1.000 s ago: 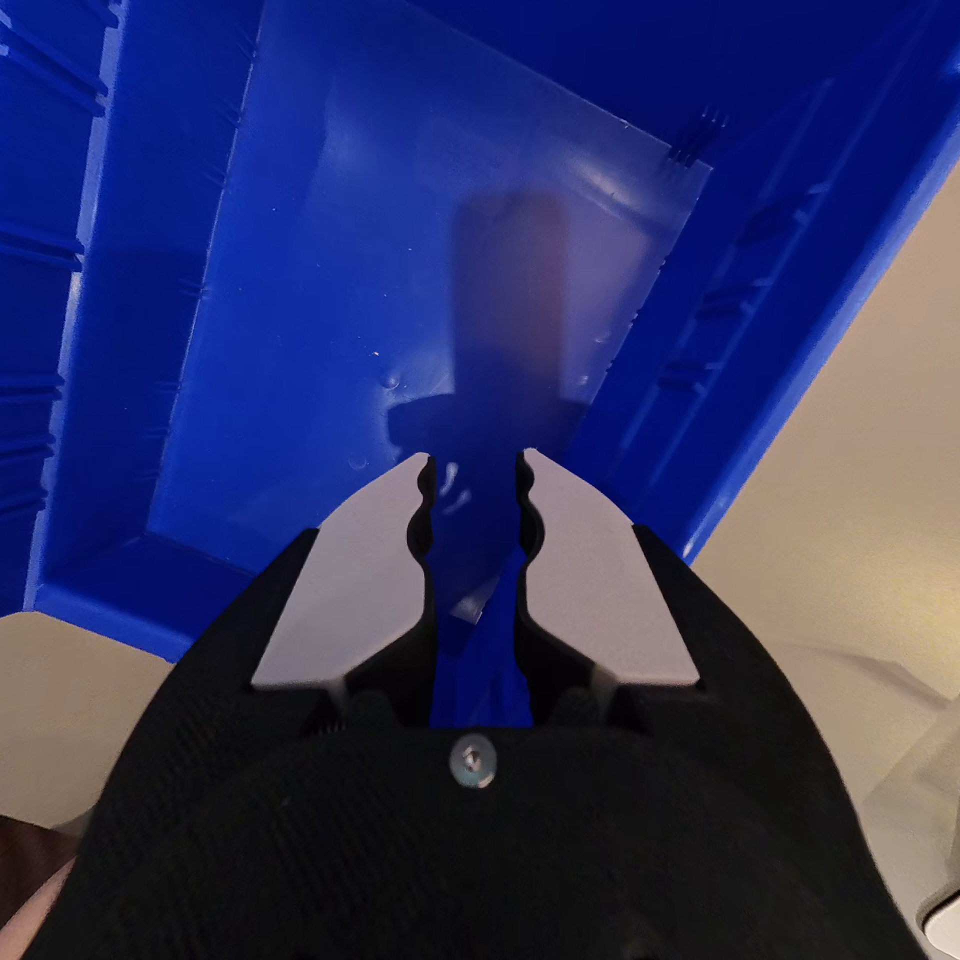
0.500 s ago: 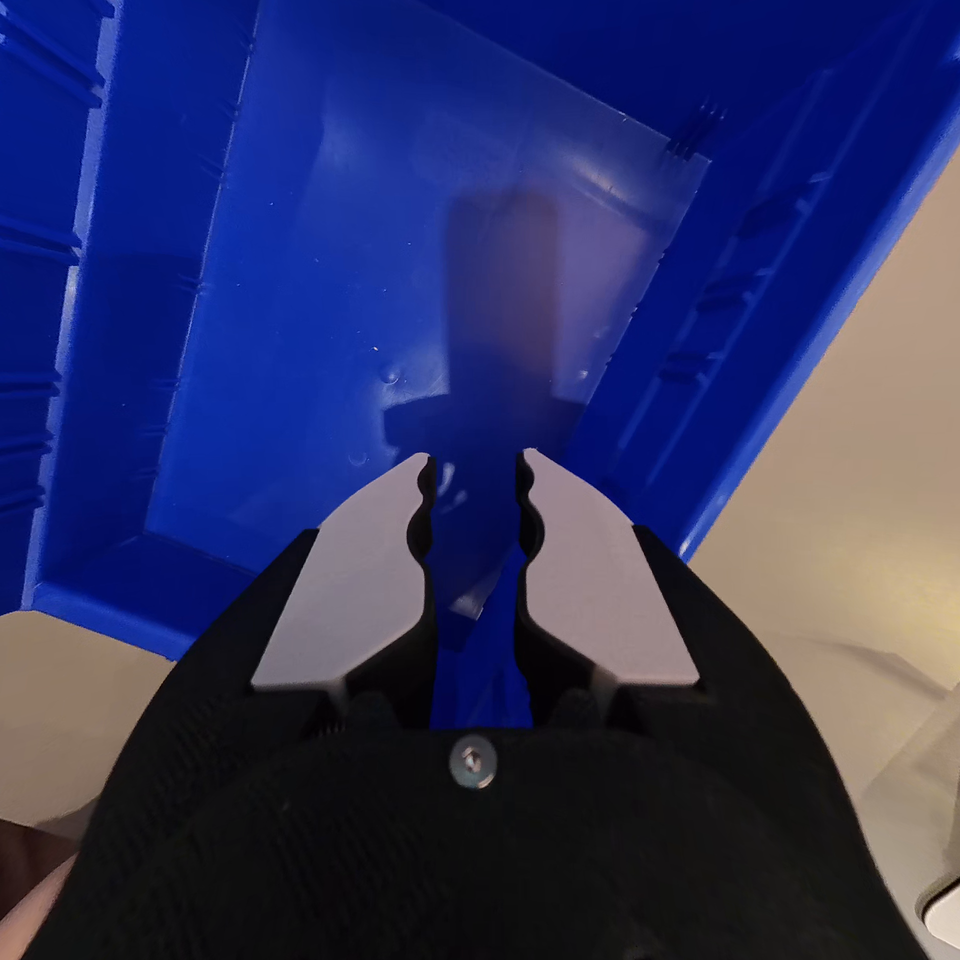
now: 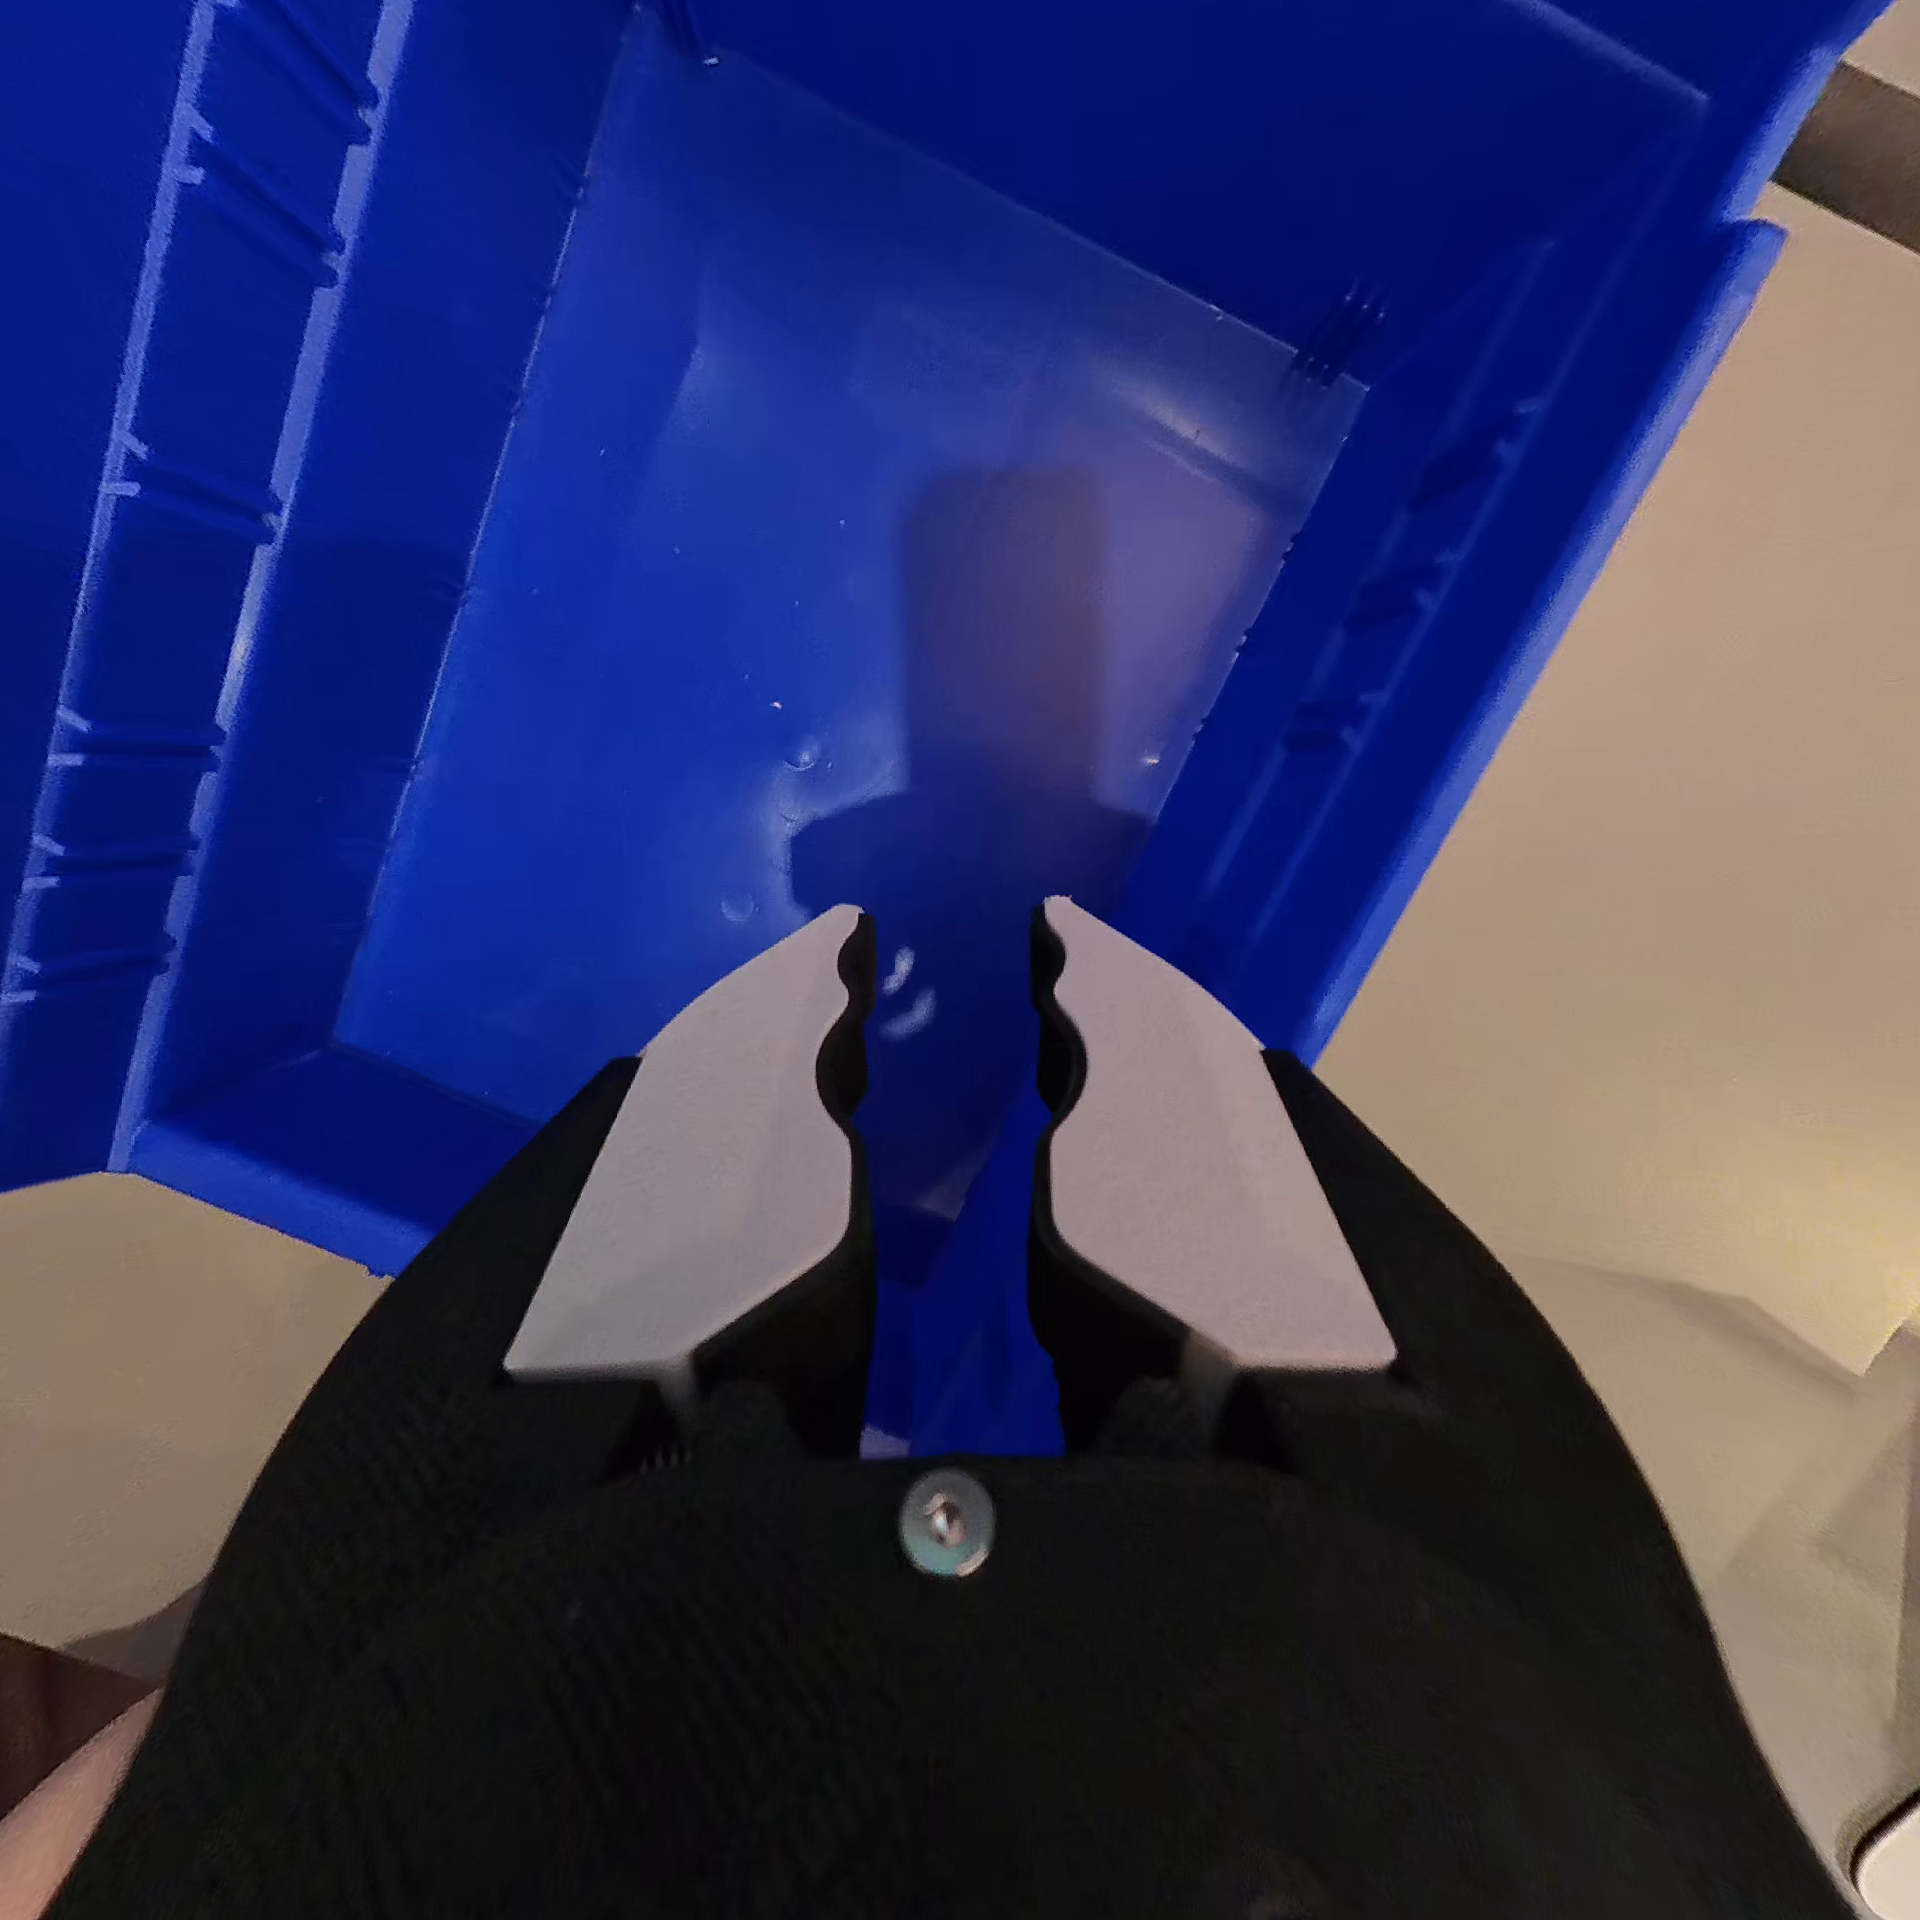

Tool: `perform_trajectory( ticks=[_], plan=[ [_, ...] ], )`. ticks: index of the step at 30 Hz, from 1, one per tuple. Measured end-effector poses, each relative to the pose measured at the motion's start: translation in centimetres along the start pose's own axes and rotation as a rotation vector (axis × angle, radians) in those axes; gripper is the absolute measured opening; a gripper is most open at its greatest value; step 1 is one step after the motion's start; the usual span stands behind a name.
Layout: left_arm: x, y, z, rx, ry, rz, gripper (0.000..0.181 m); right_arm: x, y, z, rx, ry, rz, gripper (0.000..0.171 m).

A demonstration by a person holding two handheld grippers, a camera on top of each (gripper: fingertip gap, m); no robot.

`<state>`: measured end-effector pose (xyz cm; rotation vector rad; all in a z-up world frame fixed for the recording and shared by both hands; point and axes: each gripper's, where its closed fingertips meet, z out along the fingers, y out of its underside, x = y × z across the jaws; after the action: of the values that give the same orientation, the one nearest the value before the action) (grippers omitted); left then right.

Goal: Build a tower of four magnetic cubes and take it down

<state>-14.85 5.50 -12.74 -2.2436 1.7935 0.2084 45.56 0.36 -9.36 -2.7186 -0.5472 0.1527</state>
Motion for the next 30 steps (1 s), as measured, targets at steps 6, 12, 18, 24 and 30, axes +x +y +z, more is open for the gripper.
perform_trajectory(
  ticks=[6,12,18,24,30],
  plan=[
    [-2.2,-0.8,-7.4,0.055,-0.159,0.010,0.049,-0.1,0.0,-0.5,0.019,-0.006,-0.001,0.031],
    [0.0,-10.4,-16.5,0.323,-0.194,-0.056,0.050,0.1,0.3,-0.9,0.011,0.013,-0.002,0.031],
    [7.6,-20.0,-14.4,0.405,-0.003,-0.027,0.049,0.0,0.5,-1.2,0.021,0.004,-0.002,0.031],
    [10.2,-23.4,-10.7,0.351,0.047,0.112,0.049,-0.1,0.5,-1.5,0.044,-0.015,0.001,0.031],
    [9.9,-24.0,-8.7,0.272,0.044,0.129,0.049,-0.4,0.5,-1.4,0.045,-0.035,-0.006,0.031]
  ],
)
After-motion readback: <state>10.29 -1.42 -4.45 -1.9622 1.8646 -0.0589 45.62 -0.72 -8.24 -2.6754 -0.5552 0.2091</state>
